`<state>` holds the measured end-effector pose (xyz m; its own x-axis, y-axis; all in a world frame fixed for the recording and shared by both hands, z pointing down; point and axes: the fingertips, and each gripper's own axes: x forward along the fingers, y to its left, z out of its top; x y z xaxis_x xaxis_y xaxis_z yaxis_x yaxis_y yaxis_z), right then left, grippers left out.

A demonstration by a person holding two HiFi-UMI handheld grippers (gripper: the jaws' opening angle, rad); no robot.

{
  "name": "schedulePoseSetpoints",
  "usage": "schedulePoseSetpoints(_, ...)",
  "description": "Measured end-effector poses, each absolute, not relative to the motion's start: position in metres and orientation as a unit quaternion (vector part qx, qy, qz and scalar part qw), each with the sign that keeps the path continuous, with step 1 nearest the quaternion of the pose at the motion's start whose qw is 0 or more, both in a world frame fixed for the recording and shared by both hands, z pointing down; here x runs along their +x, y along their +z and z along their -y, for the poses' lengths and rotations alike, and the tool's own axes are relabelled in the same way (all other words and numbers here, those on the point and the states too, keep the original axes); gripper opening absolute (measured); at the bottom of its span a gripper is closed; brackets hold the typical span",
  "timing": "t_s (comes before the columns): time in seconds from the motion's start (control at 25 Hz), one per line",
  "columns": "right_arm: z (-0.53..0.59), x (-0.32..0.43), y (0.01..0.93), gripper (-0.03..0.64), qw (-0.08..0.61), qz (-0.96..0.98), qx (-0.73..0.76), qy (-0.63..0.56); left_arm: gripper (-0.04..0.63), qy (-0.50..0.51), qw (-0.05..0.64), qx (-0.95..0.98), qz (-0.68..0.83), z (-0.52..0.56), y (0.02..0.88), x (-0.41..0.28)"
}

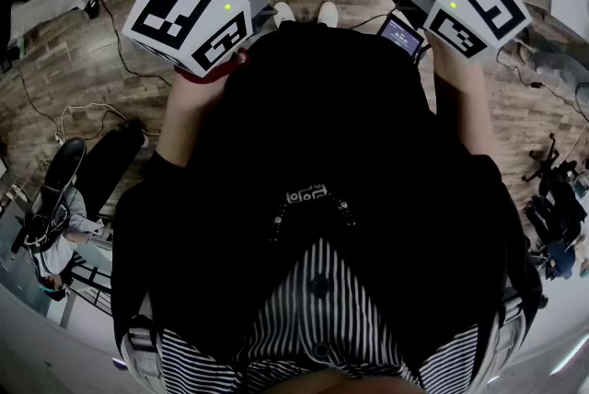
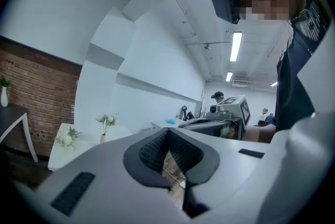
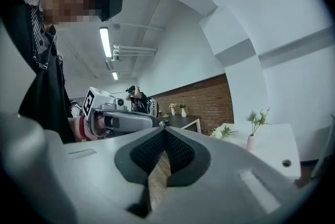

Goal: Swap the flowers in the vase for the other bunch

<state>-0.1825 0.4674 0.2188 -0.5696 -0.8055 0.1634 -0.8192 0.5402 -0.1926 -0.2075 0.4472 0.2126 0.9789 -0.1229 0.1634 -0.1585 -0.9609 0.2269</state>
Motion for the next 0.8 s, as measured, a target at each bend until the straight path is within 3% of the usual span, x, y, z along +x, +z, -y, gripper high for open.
schedulePoseSetpoints(0.8,-0.485,-0.137,0.217,0.005,-0.031,0.885,0.444,0.139,0.006,0.076,0.094,0.988,0.094,-0.464,0.214,-0.166)
